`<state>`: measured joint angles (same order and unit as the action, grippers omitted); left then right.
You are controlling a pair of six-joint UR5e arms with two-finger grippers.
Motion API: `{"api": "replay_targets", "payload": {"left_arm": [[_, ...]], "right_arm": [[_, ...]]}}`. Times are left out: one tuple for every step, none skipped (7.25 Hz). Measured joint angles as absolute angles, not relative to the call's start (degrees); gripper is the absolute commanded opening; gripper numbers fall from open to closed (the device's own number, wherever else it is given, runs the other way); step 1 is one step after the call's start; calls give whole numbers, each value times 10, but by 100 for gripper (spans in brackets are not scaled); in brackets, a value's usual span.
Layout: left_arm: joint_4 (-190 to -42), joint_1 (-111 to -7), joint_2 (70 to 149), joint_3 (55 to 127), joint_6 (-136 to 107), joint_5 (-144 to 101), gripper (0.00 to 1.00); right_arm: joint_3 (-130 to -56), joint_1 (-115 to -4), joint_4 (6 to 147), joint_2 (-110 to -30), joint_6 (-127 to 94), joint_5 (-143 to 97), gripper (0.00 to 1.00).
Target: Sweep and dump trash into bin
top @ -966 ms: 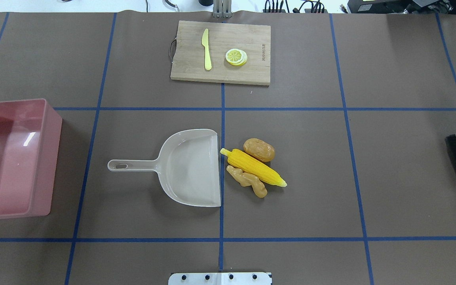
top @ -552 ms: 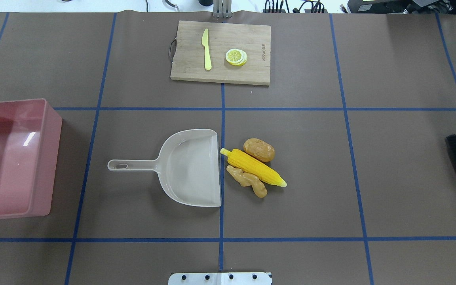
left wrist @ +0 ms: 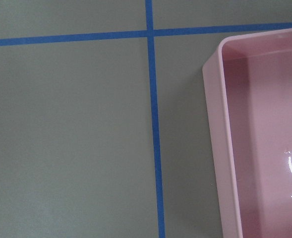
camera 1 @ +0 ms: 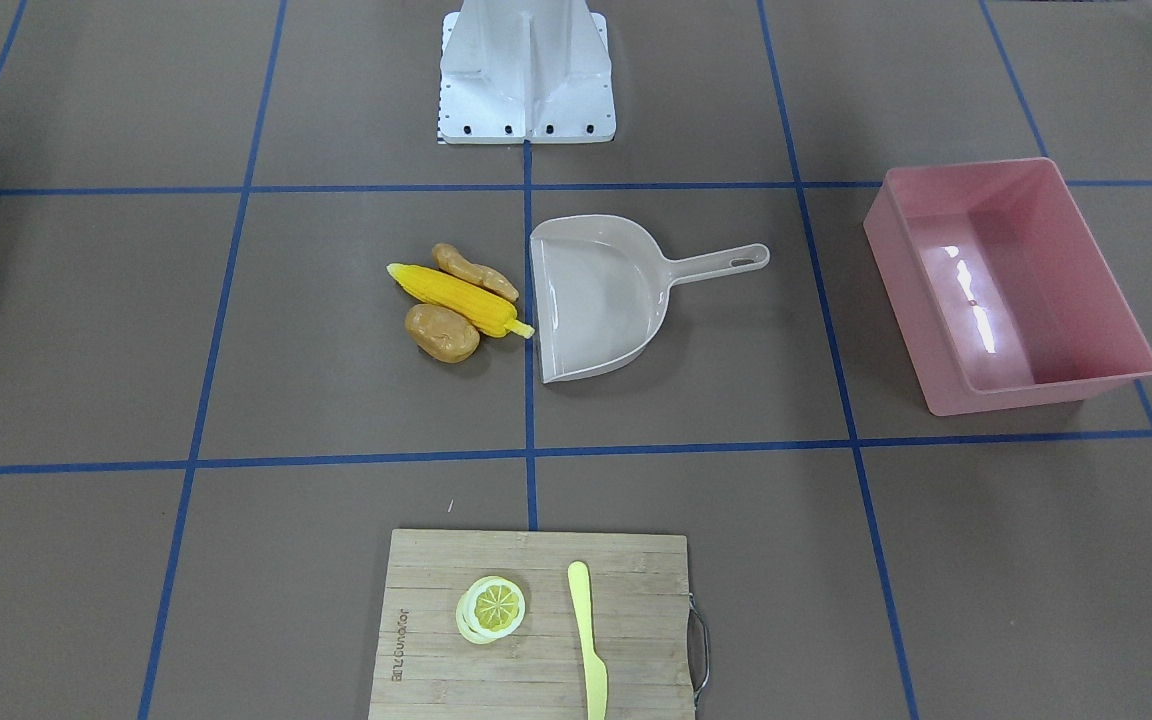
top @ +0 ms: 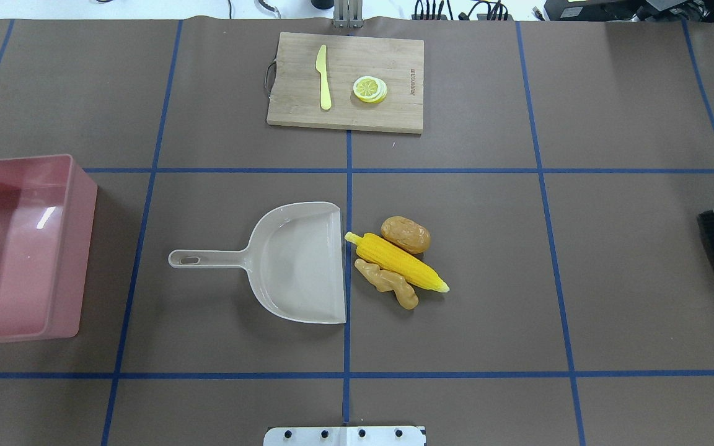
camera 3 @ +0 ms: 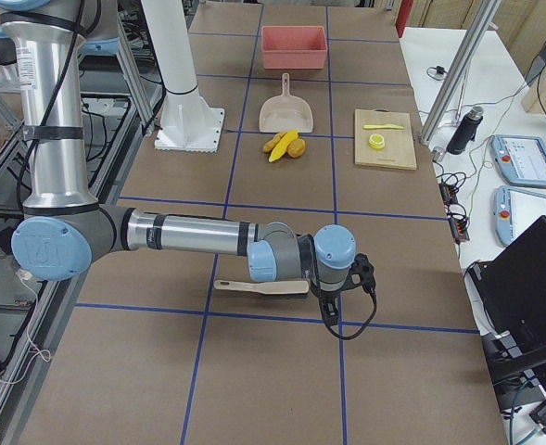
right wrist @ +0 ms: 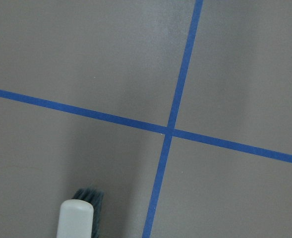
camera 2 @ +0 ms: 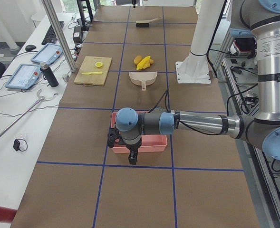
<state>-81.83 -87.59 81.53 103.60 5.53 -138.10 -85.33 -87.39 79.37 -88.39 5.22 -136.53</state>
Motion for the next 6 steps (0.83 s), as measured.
{"api": "replay_targets", "payload": {"left_arm": [[-818,-874,817,1038,55,-1382,99],[-818,-870,821,1040,54,-1382,99],[-818,-864,824,1044,54,-1382,99],[-817,-856,829,1050,53,-1383,99],[-817,-842,837,1055,53,-1383,99],[-817,-818,856,1057,53,-1382,99]], "right_arm": [[-853,-874,794,-883,52,-1366,100],[-854,-874,794,-883,52,-1366,100],[-853,-874,794,-884,52,-1366,100],[-852,-874,794,-886,52,-1366,100],[-852,-874,794,-884,52,-1366,100],[-852,-874,794,-883,52,-1366,100]]}}
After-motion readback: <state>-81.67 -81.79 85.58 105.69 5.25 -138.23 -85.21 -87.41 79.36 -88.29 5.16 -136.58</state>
